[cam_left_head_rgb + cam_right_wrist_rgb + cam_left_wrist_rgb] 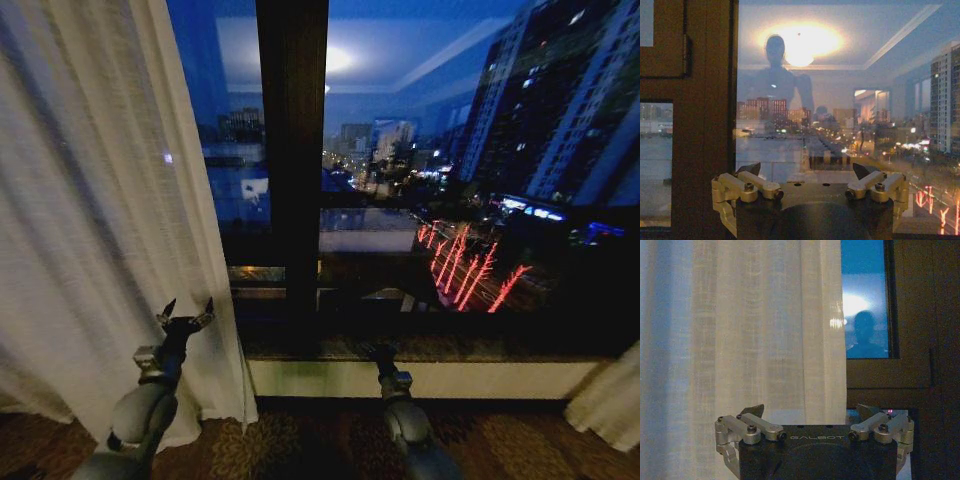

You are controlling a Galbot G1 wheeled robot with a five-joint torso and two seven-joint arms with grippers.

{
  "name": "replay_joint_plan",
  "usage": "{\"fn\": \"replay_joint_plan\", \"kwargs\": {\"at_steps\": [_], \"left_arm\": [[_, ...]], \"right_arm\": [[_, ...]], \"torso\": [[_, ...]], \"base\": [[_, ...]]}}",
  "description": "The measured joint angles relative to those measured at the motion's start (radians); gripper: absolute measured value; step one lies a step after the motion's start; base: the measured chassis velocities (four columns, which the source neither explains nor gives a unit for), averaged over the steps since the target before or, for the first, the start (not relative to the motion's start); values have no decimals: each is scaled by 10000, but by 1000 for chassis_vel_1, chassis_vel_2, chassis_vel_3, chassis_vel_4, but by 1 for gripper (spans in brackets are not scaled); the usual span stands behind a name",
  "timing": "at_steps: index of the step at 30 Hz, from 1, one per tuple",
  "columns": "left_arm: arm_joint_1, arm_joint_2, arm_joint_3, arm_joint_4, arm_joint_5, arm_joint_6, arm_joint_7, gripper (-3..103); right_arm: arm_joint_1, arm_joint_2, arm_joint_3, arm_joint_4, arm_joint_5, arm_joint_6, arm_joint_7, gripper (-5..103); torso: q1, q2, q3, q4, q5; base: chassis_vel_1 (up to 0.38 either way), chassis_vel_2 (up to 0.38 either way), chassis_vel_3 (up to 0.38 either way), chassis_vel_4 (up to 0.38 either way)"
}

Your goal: Open the curtains by pulling them apart, changing their state from closed to fully open.

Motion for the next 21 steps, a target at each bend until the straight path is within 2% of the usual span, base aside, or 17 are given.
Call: {"fn": "replay_joint_plan", "kwargs": {"at_steps": [2,4,10,11,13,16,21], "left_arm": [[109,-190,117,488,139,-778,159,100],[164,-277,171,715,202,-1142,237,100],[175,-293,184,762,221,-1228,257,100],[119,-301,213,1098,264,-1505,331,100],[76,-209,222,1341,256,-1598,342,100],[58,12,115,1030,164,-1489,288,100],[193,-9,21,477,85,-1198,88,100]], "right_arm": [[0,0,1,0,0,0,0,100],[0,0,0,0,0,0,0,100],[0,0,0,0,0,0,0,100],[0,0,-1,0,0,0,0,100],[-1,-3,3,0,0,0,1,100],[0,-1,0,1,0,0,0,100],[0,0,0,1,0,0,0,100]], "torso": [[0,0,0,0,0],[0,1,0,1,-3],[0,0,0,0,1],[0,1,-1,0,6],[0,0,1,2,-15],[0,1,0,0,5],[0,0,0,0,3]], "base": [[0,0,0,0],[0,0,0,0],[0,0,0,0],[0,0,0,0],[0,0,0,0],[0,0,0,0],[0,0,0,0]]}}
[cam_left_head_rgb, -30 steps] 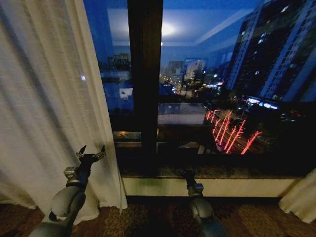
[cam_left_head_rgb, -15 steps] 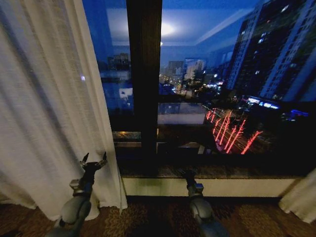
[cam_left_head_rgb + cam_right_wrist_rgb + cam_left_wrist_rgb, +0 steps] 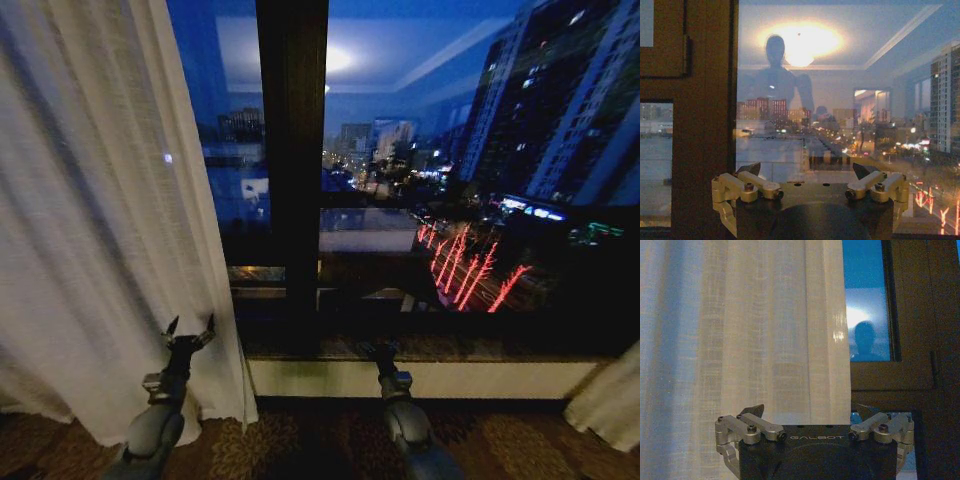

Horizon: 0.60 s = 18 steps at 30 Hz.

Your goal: Open the curtains by pulling them apart, changing their state from closed to fully open.

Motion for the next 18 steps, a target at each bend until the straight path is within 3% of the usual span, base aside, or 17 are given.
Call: {"fn": "replay_joint_plan", "kwargs": {"at_steps": [8,18], "left_arm": [[171,-363,142,680,344,-240,-166,100],[124,-239,14,134,214,-242,-264,100]], "right_arm": [[0,0,0,0,0,0,0,100],[0,0,0,0,0,0,0,100]], "torso": [[0,0,0,1,-6],[0,0,0,0,-2]], "base": [[0,0,0,0],[0,0,0,0]]}}
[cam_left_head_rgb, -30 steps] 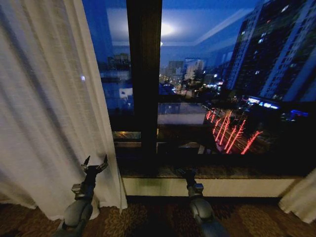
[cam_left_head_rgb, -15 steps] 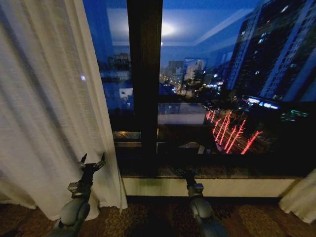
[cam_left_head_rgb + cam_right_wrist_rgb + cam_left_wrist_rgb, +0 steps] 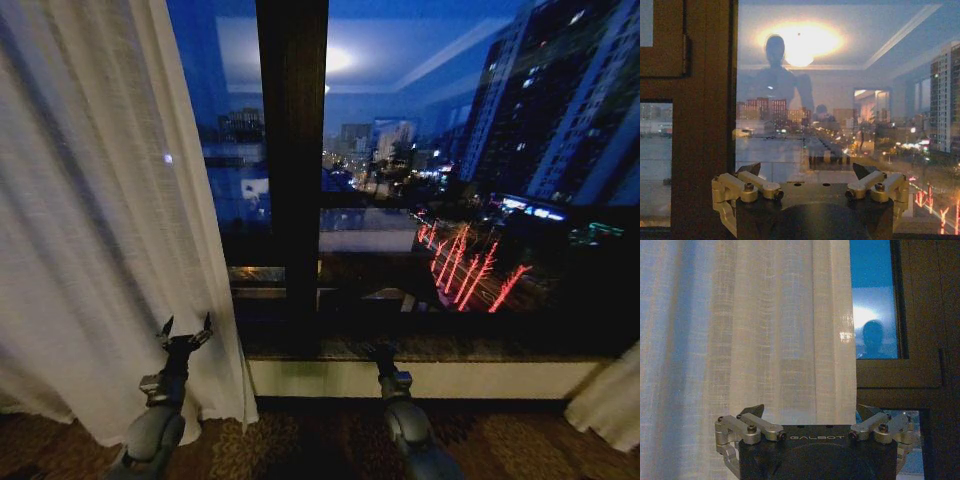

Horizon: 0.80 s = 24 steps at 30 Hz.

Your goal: Open the curtains by pulling them apart, changing their state from closed to fully open.

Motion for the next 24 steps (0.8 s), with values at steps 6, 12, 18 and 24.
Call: {"fn": "replay_joint_plan", "kwargs": {"at_steps": [6,12,18,24], "left_arm": [[41,-102,1,93,6,-90,0,100],[40,-101,-17,92,11,-91,0,100],[38,-148,-2,110,59,-92,23,100],[-85,-109,19,314,50,-92,34,100]], "right_arm": [[0,0,0,0,0,0,0,100],[0,0,0,0,0,0,0,100],[0,0,0,0,0,0,0,100],[1,0,0,0,0,0,0,100]], "torso": [[0,0,0,0,-2],[-1,1,0,1,-1],[-2,2,-1,0,0],[10,-3,4,0,-2]], "base": [[0,0,0,0],[0,0,0,0],[-98,97,89,-103],[-103,90,103,-113]]}}
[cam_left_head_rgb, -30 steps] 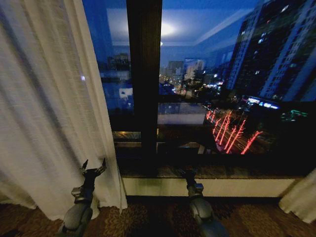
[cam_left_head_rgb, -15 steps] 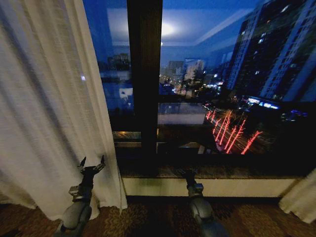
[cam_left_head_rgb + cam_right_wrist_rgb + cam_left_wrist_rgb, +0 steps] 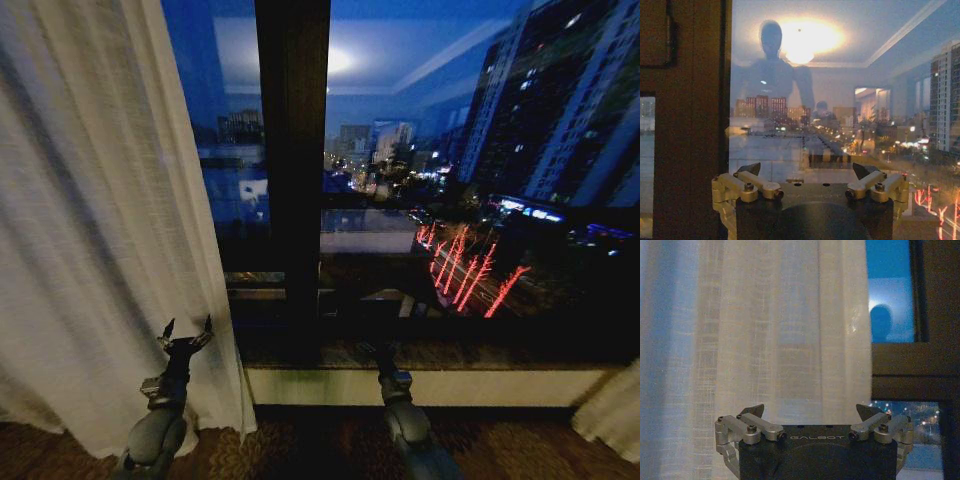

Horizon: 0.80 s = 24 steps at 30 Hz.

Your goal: Open the curtains by pulling them apart, changing their state from closed to fully open.

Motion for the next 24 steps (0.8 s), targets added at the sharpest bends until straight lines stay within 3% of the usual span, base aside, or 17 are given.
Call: {"fn": "replay_joint_plan", "kwargs": {"at_steps": [10,24], "left_arm": [[-1294,604,651,1425,-503,128,348,100],[-2597,512,1493,2577,-527,121,723,100]], "right_arm": [[-3,0,0,0,0,0,0,100],[-2,0,0,0,0,0,0,100]], "torso": [[-16,7,-6,-2,2],[-11,5,-4,0,2]], "base": [[-2,16,4,-7],[0,0,0,0]]}}
